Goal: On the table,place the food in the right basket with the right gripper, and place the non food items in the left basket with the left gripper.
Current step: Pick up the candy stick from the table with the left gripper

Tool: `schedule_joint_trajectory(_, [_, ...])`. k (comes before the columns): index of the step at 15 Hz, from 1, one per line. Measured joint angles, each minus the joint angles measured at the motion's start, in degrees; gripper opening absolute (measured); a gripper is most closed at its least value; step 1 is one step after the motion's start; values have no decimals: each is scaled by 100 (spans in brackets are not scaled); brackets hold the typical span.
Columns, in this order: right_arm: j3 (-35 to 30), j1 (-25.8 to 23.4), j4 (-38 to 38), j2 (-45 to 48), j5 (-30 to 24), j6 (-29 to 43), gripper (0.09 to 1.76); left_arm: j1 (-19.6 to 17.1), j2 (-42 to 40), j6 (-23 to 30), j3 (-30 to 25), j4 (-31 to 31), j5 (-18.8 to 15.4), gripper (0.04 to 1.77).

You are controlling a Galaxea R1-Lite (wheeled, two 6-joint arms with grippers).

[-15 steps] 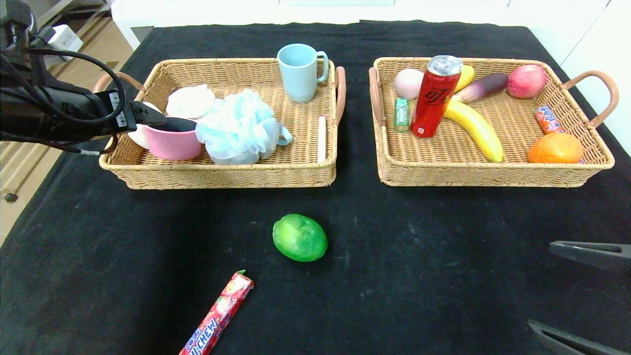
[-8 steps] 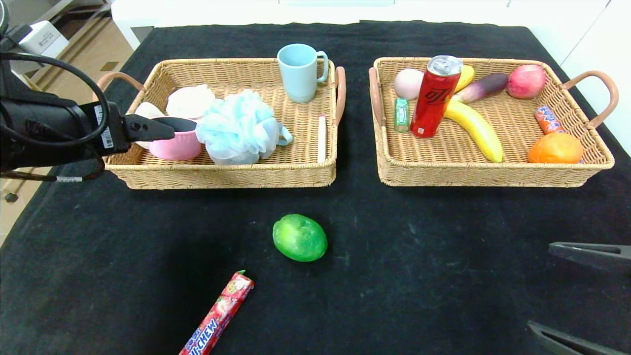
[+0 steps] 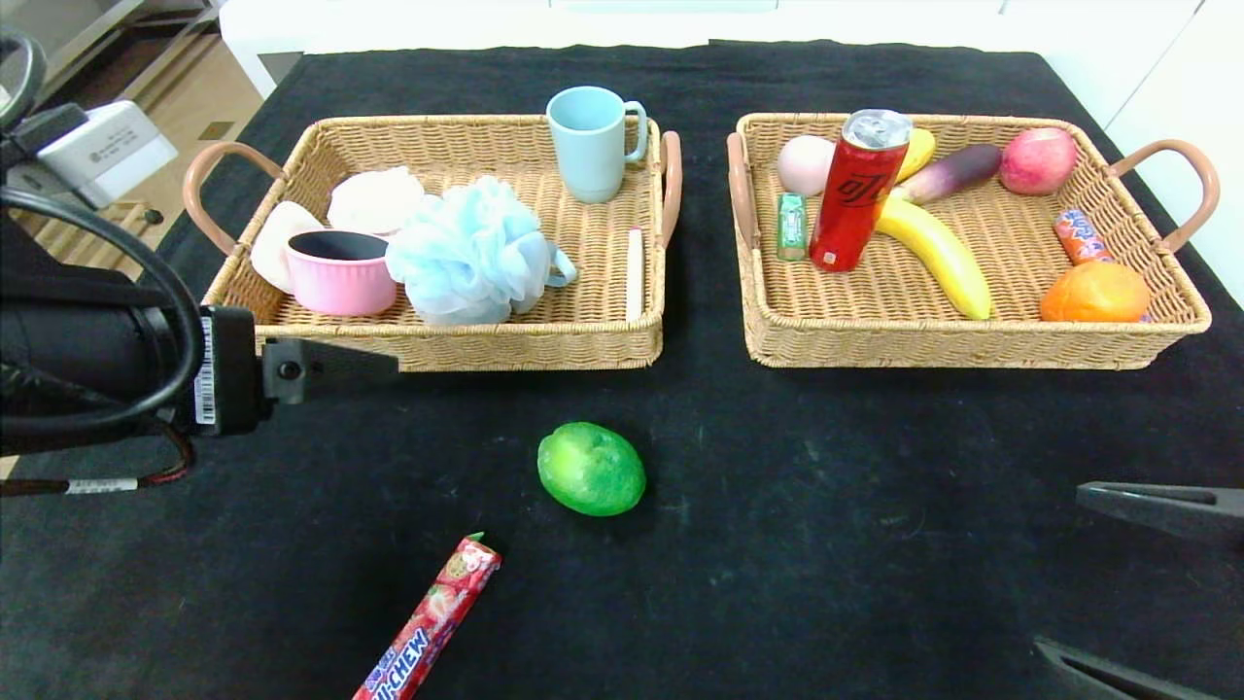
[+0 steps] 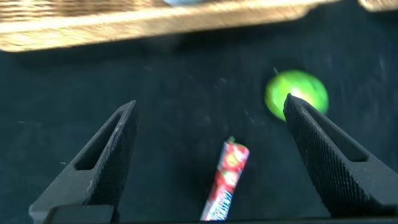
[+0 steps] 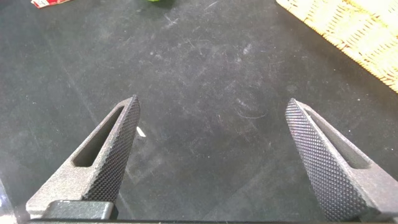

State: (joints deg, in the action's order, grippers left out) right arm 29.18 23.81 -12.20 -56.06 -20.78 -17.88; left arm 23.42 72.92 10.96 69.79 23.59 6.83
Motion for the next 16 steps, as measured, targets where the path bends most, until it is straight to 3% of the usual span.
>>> schedule_joint_trajectory(4, [-2,0,-2,-5,0,0,171,824,63,1,-185,9,461,170])
schedule_joint_trajectory(6, [-2,-5,-9,-2,0,-2,171,1057,179,1,-207,166,584,170])
schedule_joint_trajectory(10, [2,-2,-11,-7,0,-9,171,1241,393,61,-260,998,800,170])
schedule_joint_trajectory(16, [0,-2,-9,-22,1,-11,171,1363,605,229,-868,1053,905,171])
